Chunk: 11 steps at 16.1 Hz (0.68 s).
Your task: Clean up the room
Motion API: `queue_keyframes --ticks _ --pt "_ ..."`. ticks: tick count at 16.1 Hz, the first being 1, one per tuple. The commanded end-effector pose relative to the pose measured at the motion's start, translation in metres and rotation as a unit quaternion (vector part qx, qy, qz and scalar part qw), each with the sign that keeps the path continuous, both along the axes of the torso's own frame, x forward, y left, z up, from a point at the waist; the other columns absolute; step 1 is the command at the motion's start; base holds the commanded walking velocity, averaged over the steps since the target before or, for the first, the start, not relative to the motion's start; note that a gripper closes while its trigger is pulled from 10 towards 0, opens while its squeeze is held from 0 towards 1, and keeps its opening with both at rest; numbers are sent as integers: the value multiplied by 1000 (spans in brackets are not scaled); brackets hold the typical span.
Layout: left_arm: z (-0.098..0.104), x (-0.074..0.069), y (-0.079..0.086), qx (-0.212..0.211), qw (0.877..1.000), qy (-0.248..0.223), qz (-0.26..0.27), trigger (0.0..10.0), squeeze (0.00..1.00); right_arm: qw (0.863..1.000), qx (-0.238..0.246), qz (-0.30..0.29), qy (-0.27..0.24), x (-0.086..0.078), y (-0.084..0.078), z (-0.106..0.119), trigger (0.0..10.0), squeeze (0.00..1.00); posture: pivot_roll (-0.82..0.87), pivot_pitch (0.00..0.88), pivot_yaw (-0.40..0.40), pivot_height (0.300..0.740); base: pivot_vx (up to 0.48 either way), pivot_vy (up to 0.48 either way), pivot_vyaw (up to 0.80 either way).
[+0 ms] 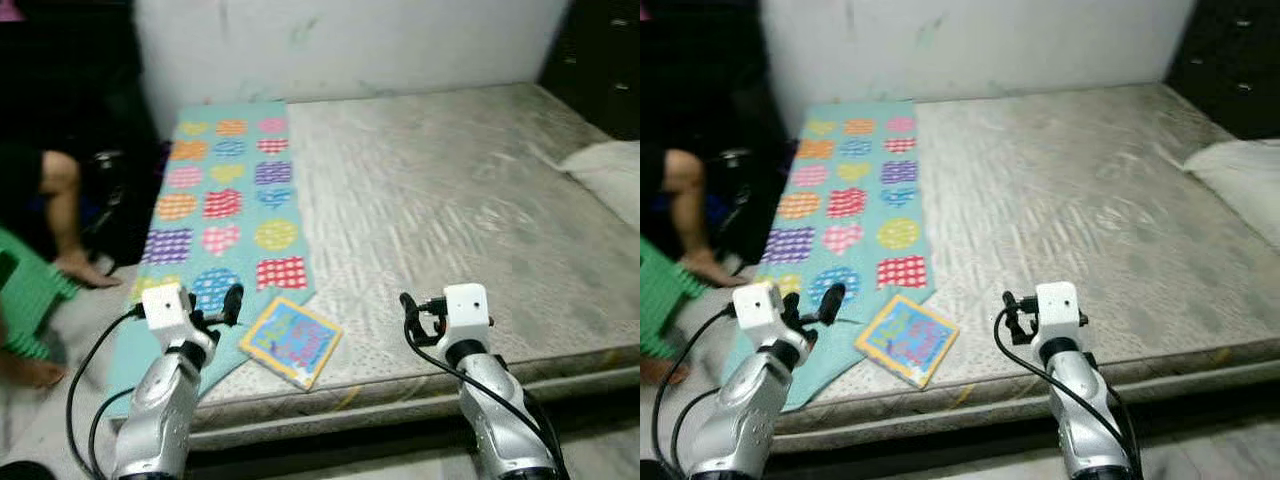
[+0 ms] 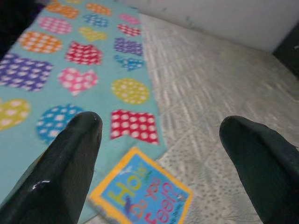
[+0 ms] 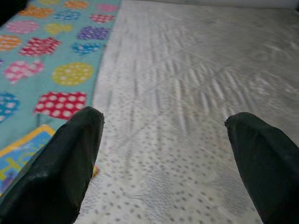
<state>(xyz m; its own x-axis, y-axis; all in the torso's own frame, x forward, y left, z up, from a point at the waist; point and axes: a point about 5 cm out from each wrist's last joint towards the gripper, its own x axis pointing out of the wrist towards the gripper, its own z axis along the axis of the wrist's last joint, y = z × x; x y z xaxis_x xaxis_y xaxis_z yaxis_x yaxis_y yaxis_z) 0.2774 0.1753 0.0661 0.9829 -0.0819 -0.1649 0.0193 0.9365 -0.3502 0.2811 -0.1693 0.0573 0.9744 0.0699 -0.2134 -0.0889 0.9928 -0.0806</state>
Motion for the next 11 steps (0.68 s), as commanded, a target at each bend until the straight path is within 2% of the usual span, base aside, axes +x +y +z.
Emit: queue_keyframes --ticks 1,11 --pt "-5 -2 5 6 1000 9 11 10000 0 1000 2 4 1 2 1 0 10000 0 -106 0 43 740 0 0 0" --pt "-6 -4 6 13 1000 14 11 10000 0 1000 2 13 9 0 3 -3 10000 0 -100 0 43 740 0 0 0"
